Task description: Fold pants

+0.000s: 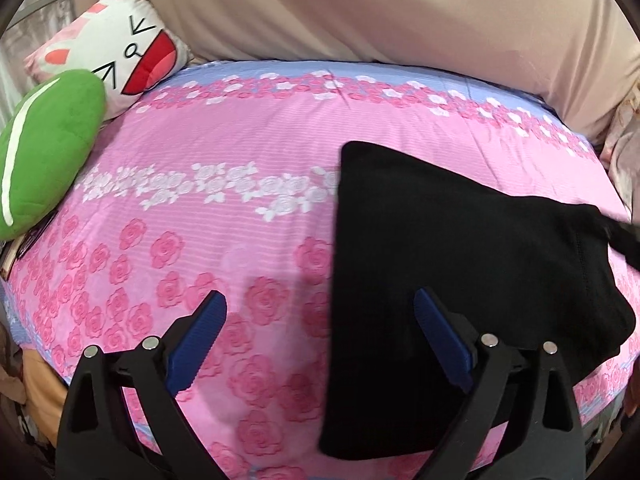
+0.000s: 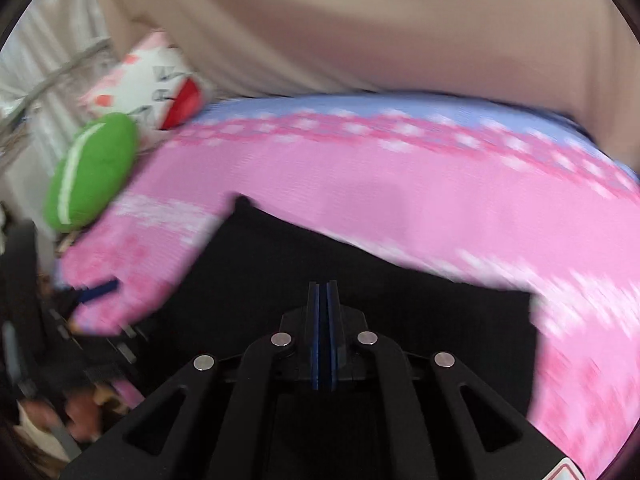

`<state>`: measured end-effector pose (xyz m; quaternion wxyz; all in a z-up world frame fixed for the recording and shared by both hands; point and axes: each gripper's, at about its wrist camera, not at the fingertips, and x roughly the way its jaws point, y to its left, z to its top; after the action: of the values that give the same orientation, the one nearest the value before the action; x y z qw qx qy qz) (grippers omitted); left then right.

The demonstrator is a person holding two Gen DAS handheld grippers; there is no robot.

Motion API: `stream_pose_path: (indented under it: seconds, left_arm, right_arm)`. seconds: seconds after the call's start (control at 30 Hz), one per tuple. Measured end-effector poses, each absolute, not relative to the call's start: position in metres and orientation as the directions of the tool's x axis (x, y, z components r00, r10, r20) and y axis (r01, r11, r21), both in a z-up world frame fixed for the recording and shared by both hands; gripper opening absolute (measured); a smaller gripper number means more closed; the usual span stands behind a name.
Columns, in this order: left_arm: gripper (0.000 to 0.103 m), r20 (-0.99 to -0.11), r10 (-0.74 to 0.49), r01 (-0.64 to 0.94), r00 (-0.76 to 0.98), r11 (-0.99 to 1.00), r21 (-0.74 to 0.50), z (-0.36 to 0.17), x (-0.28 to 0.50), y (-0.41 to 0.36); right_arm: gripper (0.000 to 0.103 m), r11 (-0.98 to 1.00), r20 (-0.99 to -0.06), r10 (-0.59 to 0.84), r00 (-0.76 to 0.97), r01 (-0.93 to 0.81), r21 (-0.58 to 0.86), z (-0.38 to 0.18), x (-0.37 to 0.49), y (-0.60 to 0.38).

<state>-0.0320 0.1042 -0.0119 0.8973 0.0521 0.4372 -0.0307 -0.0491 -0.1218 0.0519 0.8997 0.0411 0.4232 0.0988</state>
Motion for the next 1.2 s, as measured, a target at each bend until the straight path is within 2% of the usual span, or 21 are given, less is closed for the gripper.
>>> stream_pose_path:
  seconds: [0.1, 0.17, 0.23, 0.3, 0.37, 0.4, 0.47, 0.63, 0.67, 0.77, 0.9, 0.97, 1.0, 1.1, 1.13, 1.17, 1.2]
  left_arm:
    - [0.093, -0.791, -0.005, 0.121, 0.611, 0.989, 0.088, -0.014, -0.031, 0.088]
    - [0.093, -0.796, 0.000, 0.135, 0.605, 0.986, 0.102, -0.016, -0.031, 0.077]
    - [0.093, -0.797, 0.008, 0.143, 0.604, 0.983, 0.118, -0.017, -0.032, 0.067]
    - [0.093, -0.792, 0.025, 0.145, 0.610, 0.979, 0.142, -0.017, -0.034, 0.058]
    - [0.093, -0.792, 0.036, 0.143, 0.609, 0.978, 0.154, -0.017, -0.034, 0.053]
    - [0.093, -0.794, 0.038, 0.146, 0.606, 0.977, 0.158, -0.018, -0.034, 0.049]
    - [0.093, -0.797, 0.047, 0.149, 0.603, 0.974, 0.170, -0.019, -0.034, 0.043]
    - [0.094, -0.797, 0.060, 0.168, 0.601, 0.965, 0.199, -0.023, -0.036, 0.029]
    - [0.094, -0.796, 0.064, 0.171, 0.601, 0.963, 0.207, -0.023, -0.037, 0.027]
    - [0.094, -0.798, 0.067, 0.178, 0.599, 0.961, 0.214, -0.023, -0.039, 0.024]
    - [0.095, -0.804, 0.049, 0.185, 0.592, 0.963, 0.195, -0.021, -0.042, 0.025]
    - [0.096, -0.805, 0.049, 0.184, 0.591, 0.964, 0.193, -0.023, -0.042, 0.025]
    - [0.096, -0.808, 0.049, 0.184, 0.587, 0.964, 0.192, -0.025, -0.042, 0.025]
    - [0.096, -0.810, 0.024, 0.188, 0.587, 0.968, 0.165, -0.024, -0.043, 0.033]
    - [0.096, -0.805, 0.007, 0.182, 0.593, 0.973, 0.143, -0.020, -0.044, 0.040]
    - [0.097, -0.805, -0.017, 0.177, 0.592, 0.978, 0.109, -0.016, -0.044, 0.050]
    - [0.097, -0.814, -0.050, 0.167, 0.579, 0.984, 0.058, -0.013, -0.043, 0.065]
  right_arm:
    - [0.006, 0.982, -0.776, 0.180, 0.604, -0.067, 0.176, 0.037, -0.067, -0.157]
    - [0.000, 0.986, -0.796, 0.147, 0.587, -0.019, 0.168, 0.019, -0.073, -0.177]
    - [0.001, 0.963, -0.772, 0.219, 0.597, -0.004, 0.270, 0.017, -0.083, -0.195]
    - [0.010, 0.959, -0.757, 0.222, 0.614, 0.003, 0.283, 0.025, -0.092, -0.202]
    - [0.043, 0.966, -0.752, 0.204, 0.627, -0.003, 0.259, 0.034, -0.102, -0.203]
    - [0.047, 0.962, -0.747, 0.223, 0.626, -0.018, 0.273, 0.035, -0.109, -0.206]
    - [0.049, 0.949, -0.739, 0.270, 0.617, -0.039, 0.314, 0.033, -0.117, -0.209]
    - [0.049, 0.940, -0.750, 0.297, 0.591, -0.044, 0.338, 0.014, -0.121, -0.204]
    - [0.046, 0.941, -0.745, 0.295, 0.598, -0.047, 0.335, 0.013, -0.121, -0.203]
    - [0.014, 0.947, -0.734, 0.285, 0.616, -0.063, 0.316, 0.016, -0.124, -0.198]
    - [0.011, 0.936, -0.688, 0.310, 0.656, -0.085, 0.340, 0.035, -0.137, -0.207]
    - [0.009, 0.949, -0.705, 0.275, 0.654, -0.065, 0.309, 0.031, -0.139, -0.213]
    - [0.011, 0.950, -0.733, 0.271, 0.624, -0.050, 0.308, 0.017, -0.135, -0.217]
    - [0.022, 0.911, -0.712, 0.333, 0.619, -0.016, 0.413, 0.007, -0.136, -0.229]
    - [0.044, 0.907, -0.711, 0.336, 0.617, -0.009, 0.421, 0.009, -0.138, -0.229]
    - [0.060, 0.914, -0.715, 0.314, 0.624, 0.004, 0.406, 0.013, -0.141, -0.230]
    - [0.086, 0.929, -0.718, 0.273, 0.641, 0.020, 0.371, 0.017, -0.145, -0.230]
